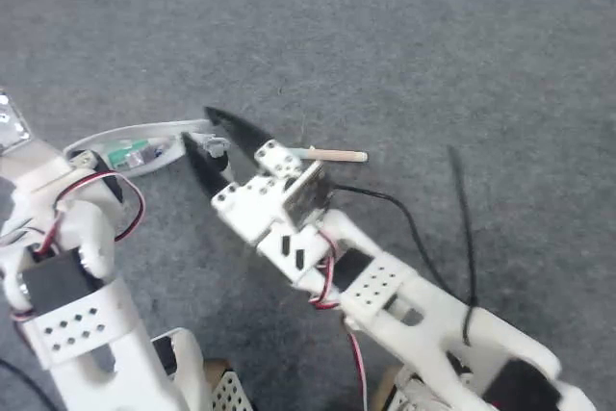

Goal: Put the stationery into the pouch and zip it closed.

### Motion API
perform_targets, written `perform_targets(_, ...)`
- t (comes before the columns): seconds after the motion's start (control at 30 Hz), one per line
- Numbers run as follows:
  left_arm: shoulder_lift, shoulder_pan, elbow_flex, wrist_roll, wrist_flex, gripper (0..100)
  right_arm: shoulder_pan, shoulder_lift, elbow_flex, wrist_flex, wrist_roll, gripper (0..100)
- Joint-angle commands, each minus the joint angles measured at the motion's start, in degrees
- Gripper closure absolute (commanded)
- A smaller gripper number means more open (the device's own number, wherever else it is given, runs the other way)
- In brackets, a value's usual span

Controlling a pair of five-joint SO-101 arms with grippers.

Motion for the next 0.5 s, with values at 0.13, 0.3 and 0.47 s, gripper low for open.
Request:
perform_targets(0.13,0.00,0.26,0.04,0.53,-2.37,99,6.55,-6.64,-7.38,17.63,-3.34,87.2)
perform_targets(0.3,0.00,0.18,0.04,0.53,-2.37,99,10.95,-6.64,-10.64,24.31,-3.25,87.6)
perform_targets(0.47,0.00,0.18,0.04,0.44,-2.37,99,14.55,-6.64,-14.24,31.87,-3.25,87.6)
